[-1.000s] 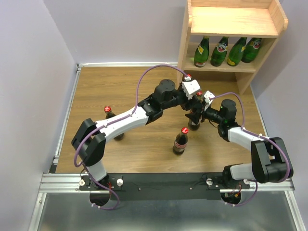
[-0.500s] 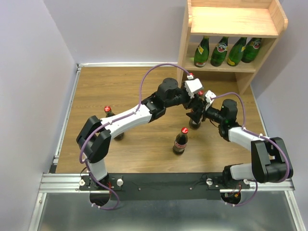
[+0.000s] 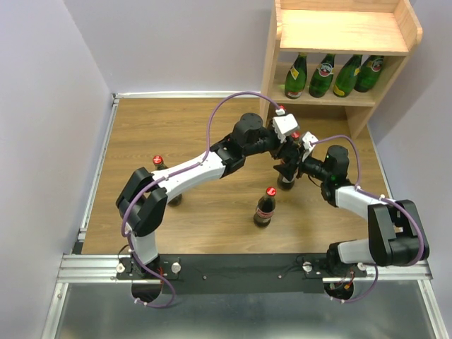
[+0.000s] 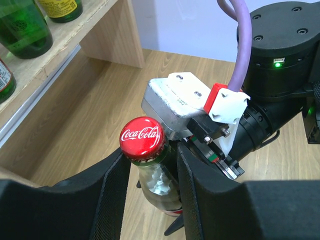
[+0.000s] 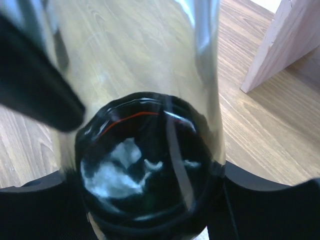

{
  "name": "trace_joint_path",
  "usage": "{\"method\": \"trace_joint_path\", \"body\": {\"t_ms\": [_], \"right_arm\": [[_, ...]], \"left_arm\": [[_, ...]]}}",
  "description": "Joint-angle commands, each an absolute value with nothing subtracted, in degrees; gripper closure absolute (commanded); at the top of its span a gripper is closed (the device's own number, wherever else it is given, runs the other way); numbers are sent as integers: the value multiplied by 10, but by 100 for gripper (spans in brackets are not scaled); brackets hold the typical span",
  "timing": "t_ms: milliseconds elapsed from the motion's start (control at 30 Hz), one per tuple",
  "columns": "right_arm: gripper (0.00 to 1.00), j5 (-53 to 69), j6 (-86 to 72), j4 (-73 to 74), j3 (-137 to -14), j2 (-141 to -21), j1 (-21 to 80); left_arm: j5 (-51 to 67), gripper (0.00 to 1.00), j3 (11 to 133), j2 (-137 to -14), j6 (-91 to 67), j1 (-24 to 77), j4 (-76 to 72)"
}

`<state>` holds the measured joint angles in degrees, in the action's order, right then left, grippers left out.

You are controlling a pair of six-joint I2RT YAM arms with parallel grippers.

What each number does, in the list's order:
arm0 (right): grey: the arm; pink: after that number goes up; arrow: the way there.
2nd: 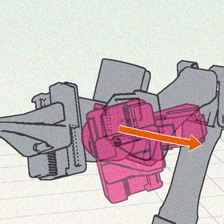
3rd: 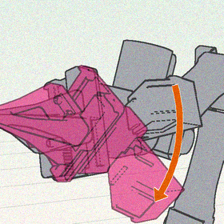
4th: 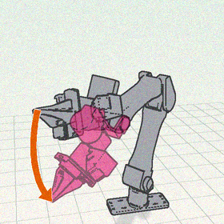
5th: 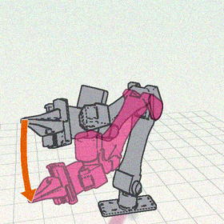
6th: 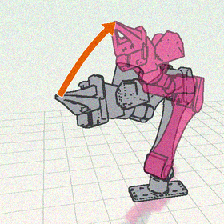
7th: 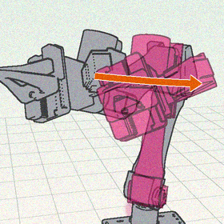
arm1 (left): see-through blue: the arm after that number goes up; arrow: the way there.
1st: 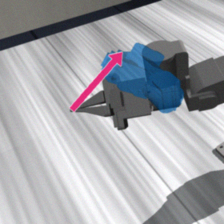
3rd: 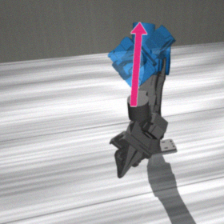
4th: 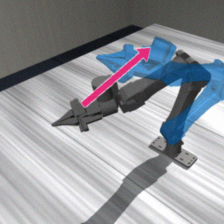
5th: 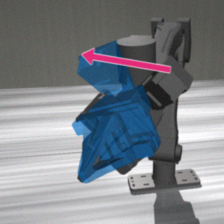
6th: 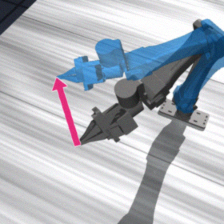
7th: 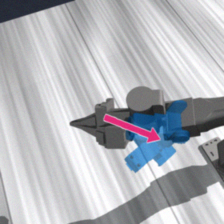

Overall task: Place and organize the beverage onto the shelf
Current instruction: Adjust the drink.

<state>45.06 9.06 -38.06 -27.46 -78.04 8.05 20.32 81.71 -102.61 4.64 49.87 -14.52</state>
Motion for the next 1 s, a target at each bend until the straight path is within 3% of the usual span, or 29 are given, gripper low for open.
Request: {"method": "trace_joint_path", "body": {"t_ms": [0,333,467,933,967], "right_arm": [[75,498,70,-468,-296,-785,76],[47,516,54,-464,-294,-783,62],[32,518,56,-461,-293,-780,60],[8,537,97,-406,-303,-771,54],[0,540,101,-400,-305,-771,54]], "left_arm": [[232,51,827,-1047,61,505,-151],[226,51,819,-1048,79,506,-163],[233,51,816,-1046,79,508,-165],[239,51,824,-1049,83,514,-166],[239,50,824,-1050,83,516,-166]]}}
